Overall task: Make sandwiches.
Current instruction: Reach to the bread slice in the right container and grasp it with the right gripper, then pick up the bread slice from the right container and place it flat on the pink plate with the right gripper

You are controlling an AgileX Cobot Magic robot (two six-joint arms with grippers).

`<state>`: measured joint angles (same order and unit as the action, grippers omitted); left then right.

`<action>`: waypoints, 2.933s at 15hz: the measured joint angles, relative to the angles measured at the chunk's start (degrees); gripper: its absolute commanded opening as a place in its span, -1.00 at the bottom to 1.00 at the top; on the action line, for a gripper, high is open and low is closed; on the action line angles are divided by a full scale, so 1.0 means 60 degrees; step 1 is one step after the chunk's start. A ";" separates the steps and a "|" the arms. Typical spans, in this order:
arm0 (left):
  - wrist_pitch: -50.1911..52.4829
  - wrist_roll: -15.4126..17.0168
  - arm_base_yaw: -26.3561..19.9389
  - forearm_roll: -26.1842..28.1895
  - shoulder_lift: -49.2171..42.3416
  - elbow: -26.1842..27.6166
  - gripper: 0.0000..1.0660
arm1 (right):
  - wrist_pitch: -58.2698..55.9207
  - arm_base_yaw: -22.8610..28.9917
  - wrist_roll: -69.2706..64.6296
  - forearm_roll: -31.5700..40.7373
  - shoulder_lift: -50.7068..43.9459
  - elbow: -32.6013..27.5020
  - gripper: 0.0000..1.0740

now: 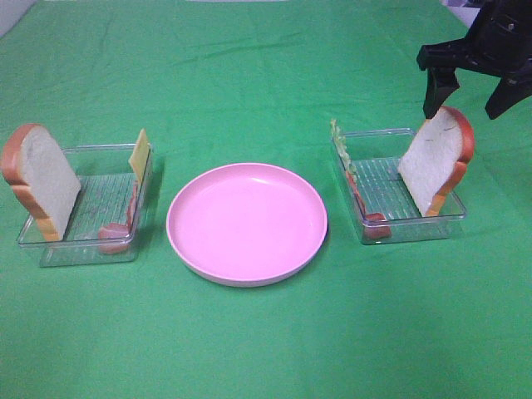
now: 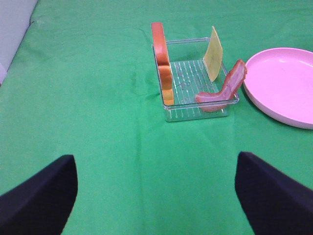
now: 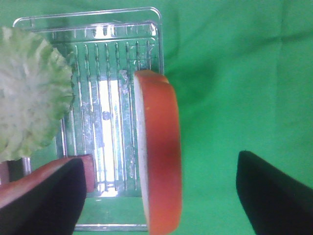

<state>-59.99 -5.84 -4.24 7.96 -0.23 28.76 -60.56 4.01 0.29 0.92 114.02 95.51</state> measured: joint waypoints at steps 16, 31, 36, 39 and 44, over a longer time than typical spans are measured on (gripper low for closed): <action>0.0000 0.0000 0.0000 0.0000 0.0000 0.0000 0.57 | -0.0143 0.0000 0.0143 -0.0019 0.1070 0.0181 -0.99; 0.0000 0.0000 0.0000 0.0000 0.0000 0.0000 0.57 | -0.0945 0.0181 0.1948 0.5367 -0.2426 -0.0076 -1.00; 0.0000 0.0000 0.0000 0.0000 0.0000 0.0000 0.57 | 0.0401 0.1776 0.3552 0.8690 -0.2091 -0.2521 -1.00; 0.0000 0.0000 0.0000 0.0000 0.0000 0.0000 0.57 | 0.1366 0.2846 0.3810 0.9406 -0.1108 -0.2893 -1.00; 0.0000 0.0000 0.0000 0.0000 0.0000 0.0000 0.57 | 0.2034 0.3113 0.3810 0.9836 0.0535 -0.2922 -1.00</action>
<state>-59.99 -5.84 -4.24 7.96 -0.23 28.76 -48.36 22.69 23.15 59.93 117.23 77.98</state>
